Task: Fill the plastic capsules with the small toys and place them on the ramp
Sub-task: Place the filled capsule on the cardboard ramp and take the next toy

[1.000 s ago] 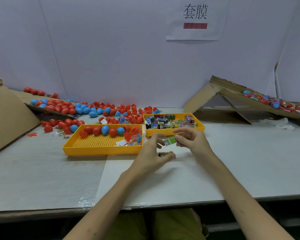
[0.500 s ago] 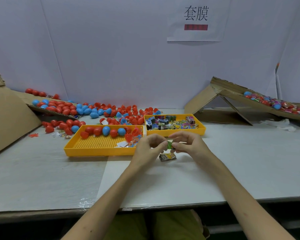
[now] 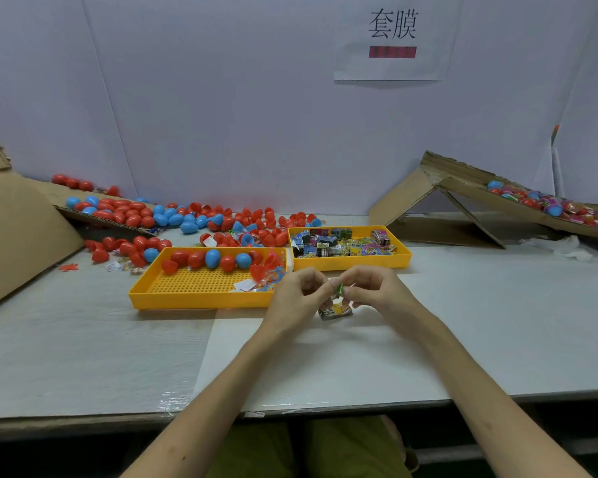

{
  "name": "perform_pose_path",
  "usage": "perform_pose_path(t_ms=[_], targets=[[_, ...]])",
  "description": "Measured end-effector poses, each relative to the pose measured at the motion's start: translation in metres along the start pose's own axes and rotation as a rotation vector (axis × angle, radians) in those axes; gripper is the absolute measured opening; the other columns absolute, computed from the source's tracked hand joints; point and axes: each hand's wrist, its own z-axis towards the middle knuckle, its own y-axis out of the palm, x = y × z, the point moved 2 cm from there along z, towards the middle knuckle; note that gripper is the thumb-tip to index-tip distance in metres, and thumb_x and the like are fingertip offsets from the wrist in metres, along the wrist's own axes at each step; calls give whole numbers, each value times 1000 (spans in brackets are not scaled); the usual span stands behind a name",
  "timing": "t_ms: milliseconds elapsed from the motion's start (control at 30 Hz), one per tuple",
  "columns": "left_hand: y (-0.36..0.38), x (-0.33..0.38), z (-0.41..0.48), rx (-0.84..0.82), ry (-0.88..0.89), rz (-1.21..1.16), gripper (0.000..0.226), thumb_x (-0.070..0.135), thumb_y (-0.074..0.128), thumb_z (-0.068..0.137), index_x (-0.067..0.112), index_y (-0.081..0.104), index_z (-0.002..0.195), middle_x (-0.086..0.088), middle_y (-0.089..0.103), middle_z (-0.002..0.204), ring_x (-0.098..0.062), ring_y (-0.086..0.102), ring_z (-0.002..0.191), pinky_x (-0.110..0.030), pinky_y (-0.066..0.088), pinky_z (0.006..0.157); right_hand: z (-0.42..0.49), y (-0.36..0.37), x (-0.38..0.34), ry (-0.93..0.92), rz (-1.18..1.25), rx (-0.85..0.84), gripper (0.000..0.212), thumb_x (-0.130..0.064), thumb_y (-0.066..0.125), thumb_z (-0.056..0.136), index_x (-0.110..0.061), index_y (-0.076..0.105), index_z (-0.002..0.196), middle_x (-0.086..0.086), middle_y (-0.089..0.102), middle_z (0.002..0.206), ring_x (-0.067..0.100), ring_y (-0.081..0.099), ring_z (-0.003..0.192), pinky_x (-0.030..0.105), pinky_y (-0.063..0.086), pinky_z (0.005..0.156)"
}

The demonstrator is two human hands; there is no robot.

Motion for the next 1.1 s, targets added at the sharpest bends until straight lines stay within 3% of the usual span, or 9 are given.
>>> perform_pose_path(t_ms=[133,267,400,500,600,733,833,933,1100], targets=[[0,0,-1,1,-16,-2,21,26,68,94,15,63,76,5,67,65,-4,65,60,-13,46,54,-2,0,-3,18,85,-39,20,-20,71,84,-5,70,96,7,69,85,18,64,77,25,51,68],[0,-1,-1,-2,-16,17,25,29,69,93,12,63,76,-11,70,72,-14,64,64,-22,49,58,-3,5,-5,51,66,-86,17,-39,76,78,-23,71,79,10,68,87,16,63,78,26,49,69],[-3,1,0,7,-33,-56,28,27,68,94,5,63,78,-18,65,74,-19,60,67,-30,47,62,-5,6,-2,96,57,-155,5,-31,75,78,-26,73,77,5,66,85,13,60,78,25,46,71],[-3,2,-1,-16,-42,-60,26,27,68,94,10,63,76,-11,62,73,-19,57,69,-33,47,64,-7,8,-3,105,40,-220,12,-36,73,76,-25,72,79,0,65,81,13,58,78,23,45,72],[-1,3,-3,-49,-37,-39,26,28,67,95,14,63,74,-16,64,75,-20,58,70,-38,47,67,-8,11,-4,95,7,-252,17,-43,70,80,-27,74,82,-6,68,79,8,59,75,17,44,69],[-1,3,-2,-58,-41,-45,28,27,65,96,10,62,75,-28,64,80,-25,58,71,-52,51,71,-7,9,-3,79,-11,-188,21,-39,71,82,-18,71,79,6,62,79,16,55,77,27,43,70],[1,1,-2,-55,-70,-83,30,27,64,97,8,59,75,-11,63,68,-14,63,63,-40,55,66,-5,7,-4,57,67,-128,14,-29,71,83,-17,74,79,9,63,83,19,55,80,30,43,71],[2,-1,-1,-61,-100,-104,31,27,61,98,11,56,73,10,60,56,-7,62,56,-27,55,63,-4,4,-6,39,152,-62,21,-31,74,84,-11,75,83,4,62,88,14,57,80,26,46,69],[3,-1,-1,-83,-97,-114,32,31,60,98,12,56,73,9,62,57,-7,63,58,-21,53,60,-4,5,-9,12,263,-54,14,-21,73,83,-11,75,74,0,61,88,15,55,81,25,47,69]])
